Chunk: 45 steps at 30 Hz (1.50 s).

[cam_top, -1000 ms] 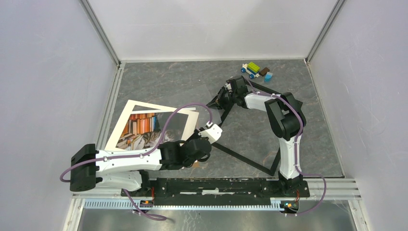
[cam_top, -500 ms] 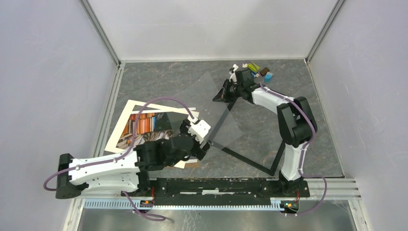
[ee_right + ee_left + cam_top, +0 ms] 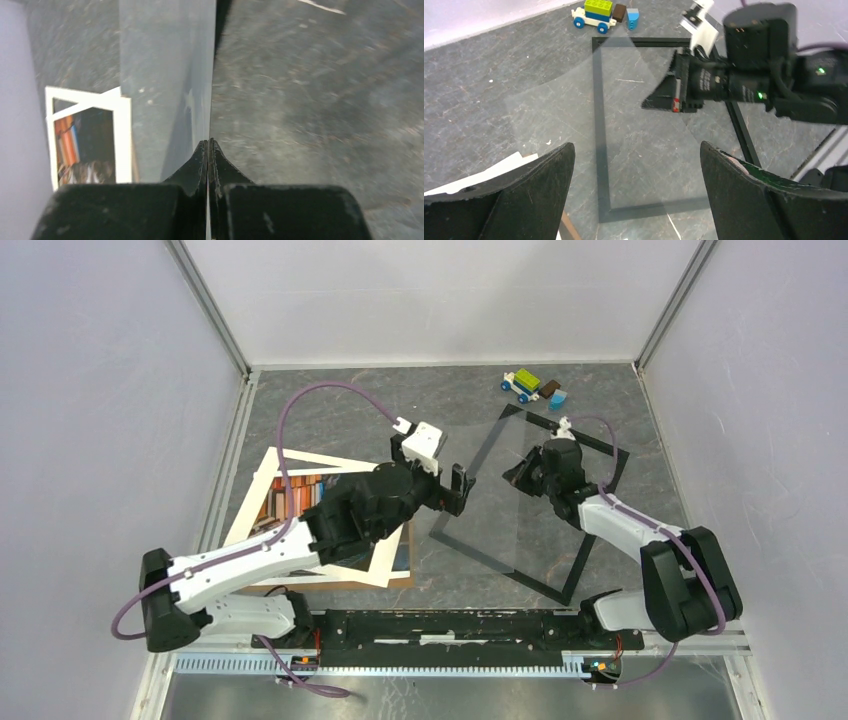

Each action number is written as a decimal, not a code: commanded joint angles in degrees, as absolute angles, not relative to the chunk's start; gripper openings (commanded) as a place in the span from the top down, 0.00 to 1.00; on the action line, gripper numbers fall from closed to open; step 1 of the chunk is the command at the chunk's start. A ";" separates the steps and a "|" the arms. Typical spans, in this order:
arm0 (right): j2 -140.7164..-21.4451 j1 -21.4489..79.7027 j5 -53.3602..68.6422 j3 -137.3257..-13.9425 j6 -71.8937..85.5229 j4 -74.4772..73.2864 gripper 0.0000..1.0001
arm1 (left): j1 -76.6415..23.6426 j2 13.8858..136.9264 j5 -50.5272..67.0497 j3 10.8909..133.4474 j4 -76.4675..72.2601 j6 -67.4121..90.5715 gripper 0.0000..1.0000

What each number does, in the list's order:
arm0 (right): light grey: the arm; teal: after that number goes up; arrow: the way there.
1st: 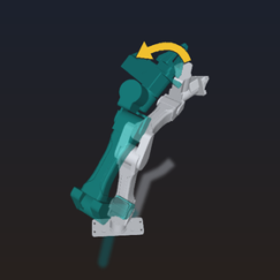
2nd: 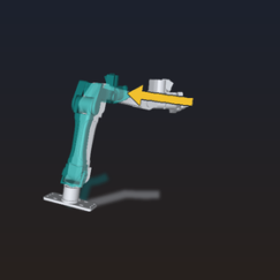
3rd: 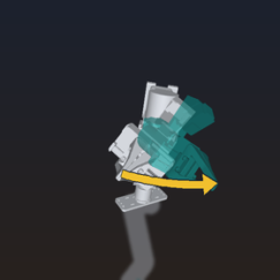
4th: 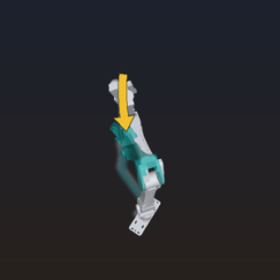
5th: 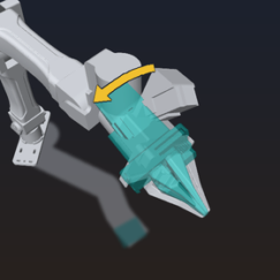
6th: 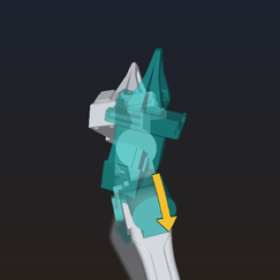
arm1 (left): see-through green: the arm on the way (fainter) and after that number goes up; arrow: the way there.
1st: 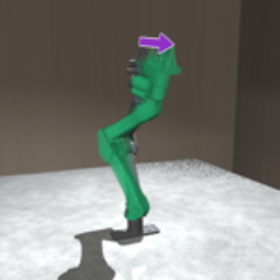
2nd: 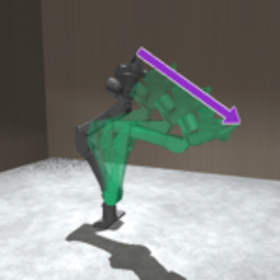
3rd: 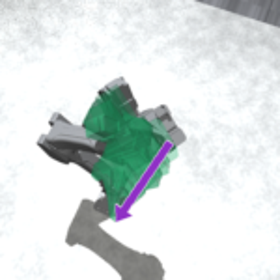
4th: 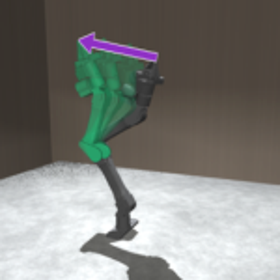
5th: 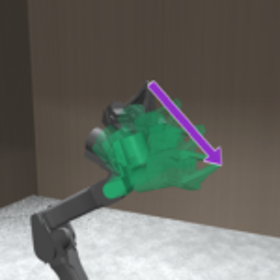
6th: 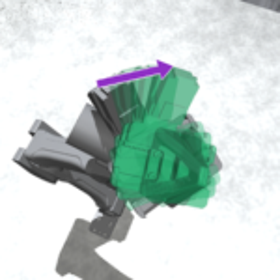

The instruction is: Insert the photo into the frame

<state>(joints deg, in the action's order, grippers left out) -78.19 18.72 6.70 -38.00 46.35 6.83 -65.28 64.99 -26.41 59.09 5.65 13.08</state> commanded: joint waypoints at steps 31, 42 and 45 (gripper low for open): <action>-74.68 15.40 -14.92 -30.25 52.97 13.77 1.00 | -40.42 81.73 -28.08 49.66 -35.77 13.99 0.00; -76.83 11.29 -8.34 -30.81 46.52 13.44 1.00 | -34.49 87.29 -14.72 50.48 -35.55 18.97 0.00; -76.62 9.82 -6.25 -29.87 46.08 14.16 1.00 | -33.50 88.72 -11.94 51.40 -35.19 20.08 0.00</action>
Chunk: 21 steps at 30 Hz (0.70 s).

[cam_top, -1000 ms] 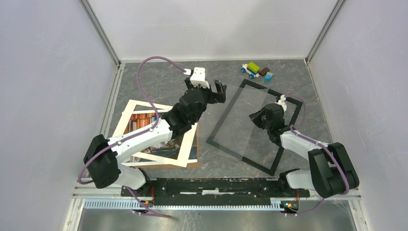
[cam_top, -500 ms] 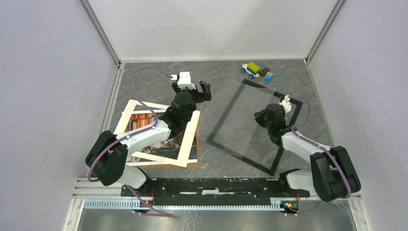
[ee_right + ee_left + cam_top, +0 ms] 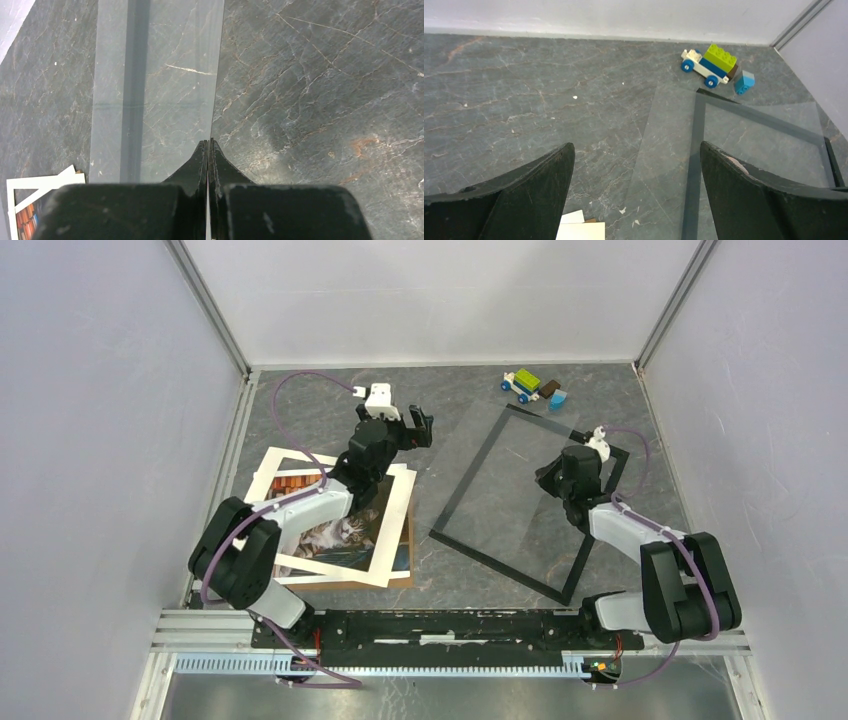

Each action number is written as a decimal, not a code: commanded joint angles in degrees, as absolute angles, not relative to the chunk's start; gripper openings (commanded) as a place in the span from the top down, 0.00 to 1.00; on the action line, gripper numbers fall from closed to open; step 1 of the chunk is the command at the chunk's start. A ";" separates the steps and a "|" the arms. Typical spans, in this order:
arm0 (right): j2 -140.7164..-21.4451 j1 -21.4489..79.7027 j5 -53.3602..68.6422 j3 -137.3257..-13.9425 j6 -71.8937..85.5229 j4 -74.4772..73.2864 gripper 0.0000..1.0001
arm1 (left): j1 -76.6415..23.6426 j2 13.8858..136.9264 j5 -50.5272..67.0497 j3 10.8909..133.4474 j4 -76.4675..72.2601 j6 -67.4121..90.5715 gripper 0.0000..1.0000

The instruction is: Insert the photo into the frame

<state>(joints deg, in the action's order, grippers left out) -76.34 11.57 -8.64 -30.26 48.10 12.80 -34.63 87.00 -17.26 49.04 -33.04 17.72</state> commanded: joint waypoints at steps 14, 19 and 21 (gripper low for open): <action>-71.81 3.69 -3.20 -24.72 43.28 13.81 1.00 | -33.49 94.02 -9.57 53.05 -36.96 21.70 0.00; -71.52 1.55 -0.88 -23.71 41.73 13.93 1.00 | -33.49 95.87 -7.50 54.48 -36.63 22.14 0.00; -71.83 0.76 -0.16 -22.97 41.63 15.01 1.00 | -33.49 97.06 -6.22 55.50 -36.23 22.38 0.00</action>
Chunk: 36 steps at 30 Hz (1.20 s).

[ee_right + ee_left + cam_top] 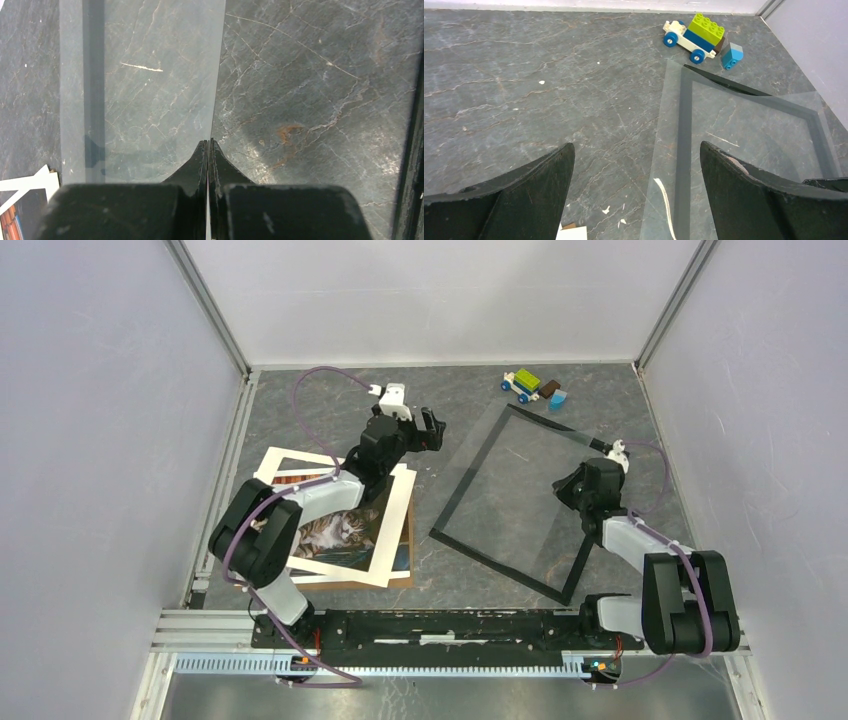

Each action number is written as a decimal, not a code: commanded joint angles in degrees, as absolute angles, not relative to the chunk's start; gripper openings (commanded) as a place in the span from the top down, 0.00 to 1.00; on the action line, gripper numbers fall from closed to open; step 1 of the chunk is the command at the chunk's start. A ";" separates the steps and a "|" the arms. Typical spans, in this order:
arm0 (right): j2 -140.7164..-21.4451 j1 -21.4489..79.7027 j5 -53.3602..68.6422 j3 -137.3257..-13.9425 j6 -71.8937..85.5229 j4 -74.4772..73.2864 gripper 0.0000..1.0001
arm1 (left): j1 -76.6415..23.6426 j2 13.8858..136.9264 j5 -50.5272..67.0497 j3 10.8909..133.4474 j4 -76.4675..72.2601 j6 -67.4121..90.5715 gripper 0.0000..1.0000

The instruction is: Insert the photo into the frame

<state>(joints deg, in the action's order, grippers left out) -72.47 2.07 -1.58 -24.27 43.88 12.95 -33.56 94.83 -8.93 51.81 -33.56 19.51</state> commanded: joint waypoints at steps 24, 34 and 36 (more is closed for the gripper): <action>-67.56 -4.41 2.45 -20.49 35.52 13.21 1.00 | -33.53 98.81 -4.87 56.69 -35.62 22.76 0.00; -66.55 -4.98 2.13 -20.98 34.22 11.16 1.00 | -33.49 98.62 -4.83 56.52 -35.68 22.85 0.00; -67.03 -5.06 2.59 -21.65 33.85 10.66 1.00 | -33.50 98.54 -4.86 56.52 -35.59 22.69 0.00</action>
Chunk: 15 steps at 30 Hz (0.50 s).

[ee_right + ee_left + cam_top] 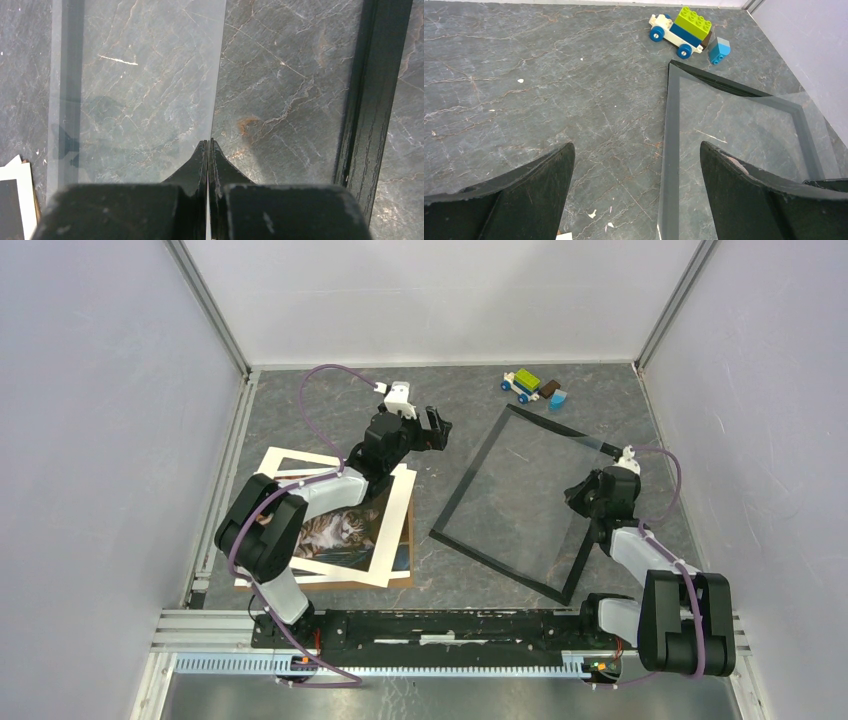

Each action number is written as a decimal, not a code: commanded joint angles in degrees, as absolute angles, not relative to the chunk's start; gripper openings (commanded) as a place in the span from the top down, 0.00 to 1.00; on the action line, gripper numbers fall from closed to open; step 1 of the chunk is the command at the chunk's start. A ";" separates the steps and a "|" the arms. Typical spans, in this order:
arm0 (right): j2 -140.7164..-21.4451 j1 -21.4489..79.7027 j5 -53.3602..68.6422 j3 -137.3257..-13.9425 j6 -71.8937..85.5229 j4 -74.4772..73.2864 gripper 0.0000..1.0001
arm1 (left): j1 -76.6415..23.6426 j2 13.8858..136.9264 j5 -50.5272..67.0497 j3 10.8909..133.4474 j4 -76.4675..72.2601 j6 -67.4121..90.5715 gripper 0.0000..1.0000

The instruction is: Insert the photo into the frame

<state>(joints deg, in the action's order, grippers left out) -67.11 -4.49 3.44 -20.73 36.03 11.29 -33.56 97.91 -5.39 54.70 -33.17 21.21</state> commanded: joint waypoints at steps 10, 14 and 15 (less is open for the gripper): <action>-68.06 -7.00 6.43 -23.00 30.80 9.33 1.00 | -33.52 98.80 -4.83 56.60 -35.51 22.50 0.00; -69.21 -7.87 7.96 -23.94 28.38 8.68 1.00 | -33.49 98.78 -4.72 56.69 -35.47 22.46 0.00; -69.22 -8.14 8.15 -24.00 28.15 8.70 1.00 | -33.49 98.78 -4.70 56.69 -35.49 22.50 0.00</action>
<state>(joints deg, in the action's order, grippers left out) -68.55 -7.18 6.50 -21.50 31.92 9.34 -33.56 97.91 -5.39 54.70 -33.19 21.21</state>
